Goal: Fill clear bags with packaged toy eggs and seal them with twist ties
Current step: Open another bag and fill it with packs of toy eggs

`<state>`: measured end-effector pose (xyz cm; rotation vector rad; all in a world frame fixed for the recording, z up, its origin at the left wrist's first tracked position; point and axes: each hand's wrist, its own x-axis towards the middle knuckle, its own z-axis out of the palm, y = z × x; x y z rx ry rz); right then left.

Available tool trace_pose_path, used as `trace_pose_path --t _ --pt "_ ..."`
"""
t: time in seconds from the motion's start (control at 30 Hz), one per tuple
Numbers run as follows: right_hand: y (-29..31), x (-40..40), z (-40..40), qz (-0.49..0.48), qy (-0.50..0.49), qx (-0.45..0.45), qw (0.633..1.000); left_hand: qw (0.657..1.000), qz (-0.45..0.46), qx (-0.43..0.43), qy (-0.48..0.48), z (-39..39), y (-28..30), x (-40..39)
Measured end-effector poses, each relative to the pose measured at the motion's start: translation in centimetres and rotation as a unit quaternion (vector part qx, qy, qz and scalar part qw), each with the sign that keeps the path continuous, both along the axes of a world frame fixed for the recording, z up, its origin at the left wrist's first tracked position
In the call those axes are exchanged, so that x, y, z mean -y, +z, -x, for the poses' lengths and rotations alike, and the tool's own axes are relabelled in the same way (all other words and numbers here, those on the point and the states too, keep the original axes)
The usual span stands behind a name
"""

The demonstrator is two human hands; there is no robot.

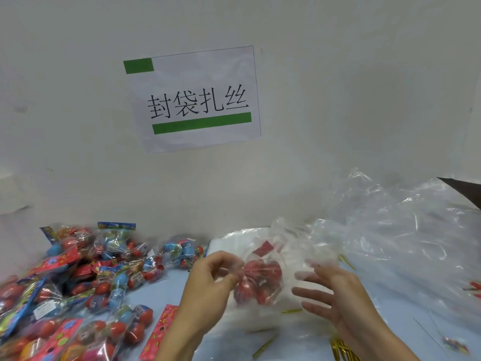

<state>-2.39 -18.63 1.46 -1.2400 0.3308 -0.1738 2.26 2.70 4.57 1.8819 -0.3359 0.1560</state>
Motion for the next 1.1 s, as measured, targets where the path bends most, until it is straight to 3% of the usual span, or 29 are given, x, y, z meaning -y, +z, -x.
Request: trace_pose_path --t 0.07,0.17,0.33,0.43,0.57,0.63,0.7,0.8,0.97,1.1 --pt "0.0 -0.1 0.0 -0.037 0.032 -0.005 0.999 0.999 -0.014 0.003 -0.038 0.2 -0.2 0.4" --pt "0.0 -0.1 -0.2 -0.035 0.072 0.014 0.997 0.986 -0.110 -0.043 -0.120 0.5 -1.1 1.2" --pt "0.4 -0.5 0.3 0.022 0.117 0.034 0.992 0.987 -0.139 -0.015 -0.079 0.8 -2.1 2.6" --pt "0.3 -0.8 0.4 0.056 0.093 0.033 0.994 0.987 -0.142 0.018 -0.076 0.7 -2.0 2.9" --pt "0.0 -1.0 0.4 0.056 0.043 0.062 0.996 0.995 -0.047 -0.008 -0.086 0.6 -1.6 2.4" --pt "-0.2 -0.9 0.2 0.051 0.018 0.080 0.995 0.992 -0.044 -0.051 -0.110 0.8 -1.6 2.0" --pt "-0.2 -1.1 0.2 0.046 0.023 0.115 0.992 0.986 -0.064 -0.077 -0.132 1.0 -1.6 2.1" --pt "0.3 -1.7 0.5 0.007 0.060 0.155 0.986 0.976 -0.001 -0.090 -0.199 1.2 -2.0 3.1" --pt "0.0 -1.2 0.1 -0.097 0.082 0.141 0.982 0.976 0.132 -0.077 -0.155 0.5 -2.2 3.1" --pt "0.2 -0.9 0.5 -0.057 0.088 0.141 0.985 0.962 0.221 -0.052 -0.150 0.0 -2.2 3.3"
